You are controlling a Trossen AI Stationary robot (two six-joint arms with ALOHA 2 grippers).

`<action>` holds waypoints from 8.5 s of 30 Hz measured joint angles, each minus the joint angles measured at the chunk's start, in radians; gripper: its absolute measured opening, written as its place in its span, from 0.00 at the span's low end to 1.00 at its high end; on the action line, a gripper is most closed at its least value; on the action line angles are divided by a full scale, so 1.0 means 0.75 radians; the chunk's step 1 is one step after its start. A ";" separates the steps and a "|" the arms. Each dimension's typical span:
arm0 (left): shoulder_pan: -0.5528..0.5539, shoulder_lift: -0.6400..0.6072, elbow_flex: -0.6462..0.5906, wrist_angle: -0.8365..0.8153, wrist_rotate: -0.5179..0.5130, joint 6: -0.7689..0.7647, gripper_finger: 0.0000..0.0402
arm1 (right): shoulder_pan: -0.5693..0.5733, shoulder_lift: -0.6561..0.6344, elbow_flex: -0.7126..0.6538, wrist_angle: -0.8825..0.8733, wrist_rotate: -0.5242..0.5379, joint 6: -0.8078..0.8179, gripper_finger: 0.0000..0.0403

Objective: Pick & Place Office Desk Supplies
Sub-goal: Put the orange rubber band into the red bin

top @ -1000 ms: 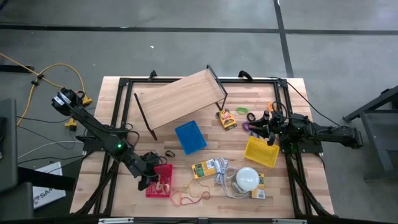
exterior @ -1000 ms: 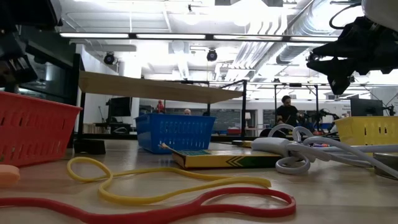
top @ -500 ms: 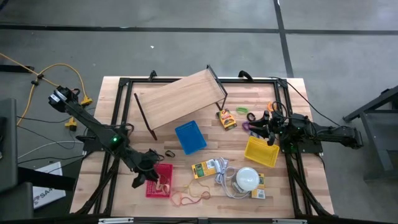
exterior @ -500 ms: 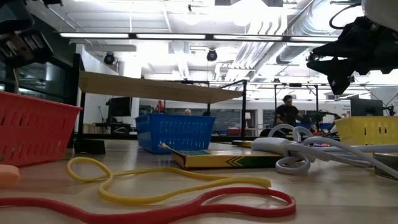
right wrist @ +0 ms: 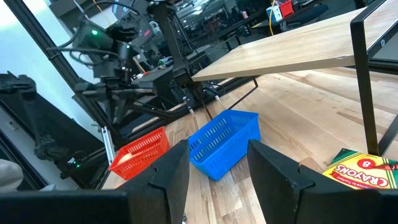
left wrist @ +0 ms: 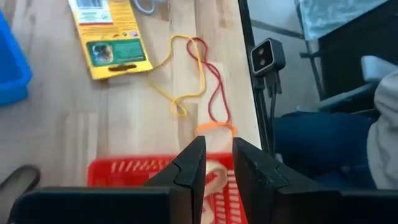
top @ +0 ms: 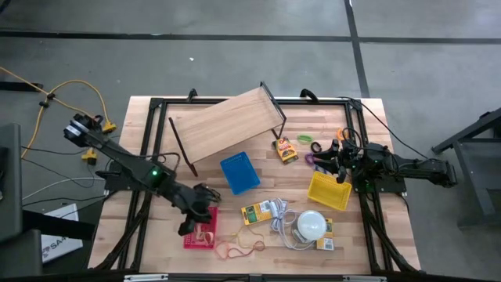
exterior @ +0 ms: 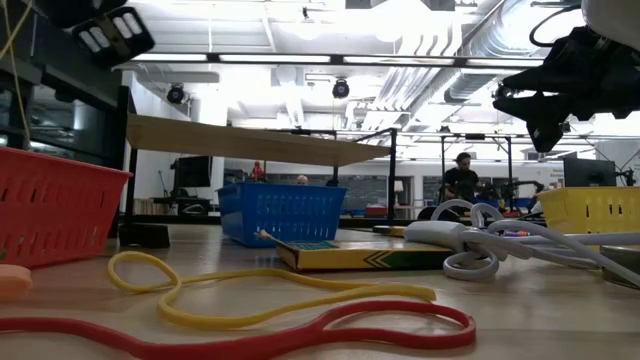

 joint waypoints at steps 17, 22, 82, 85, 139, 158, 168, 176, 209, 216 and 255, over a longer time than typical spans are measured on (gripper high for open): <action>0.033 0.442 0.387 -0.101 0.044 0.167 0.19 | 0.000 0.001 0.000 0.000 0.000 0.000 0.37; 0.033 0.551 0.517 -0.189 0.034 0.205 0.19 | 0.000 0.002 0.000 -0.001 0.000 0.000 0.37; -0.177 1.121 1.015 -0.718 -0.199 0.273 0.19 | 0.000 0.004 0.000 0.002 -0.004 0.000 0.37; -0.183 1.121 1.015 -0.724 -0.197 0.372 0.19 | 0.000 0.004 0.000 0.002 -0.004 0.000 0.37; -0.225 1.212 1.060 -0.733 -0.263 0.641 0.19 | 0.000 0.006 0.000 0.003 -0.004 0.000 0.37; -0.223 1.212 1.091 -0.776 -0.262 0.702 0.19 | 0.000 0.006 0.000 0.002 -0.004 0.000 0.37; -0.240 1.212 1.091 -0.775 -0.266 0.788 0.19 | 0.000 0.006 0.000 0.002 -0.004 0.000 0.37; -0.253 1.212 1.092 -0.769 -0.301 0.886 0.19 | 0.000 0.006 0.000 0.002 -0.004 0.000 0.37; -0.241 1.254 1.094 -0.756 -0.286 0.896 0.02 | 0.000 0.006 0.000 0.001 -0.004 0.000 0.37; -0.241 1.255 1.094 -0.756 -0.291 0.896 0.01 | 0.000 0.006 0.000 0.001 -0.004 0.000 0.37; -0.212 0.913 1.094 -1.010 -0.380 0.323 0.00 | 0.000 0.006 0.000 0.001 -0.004 0.000 0.37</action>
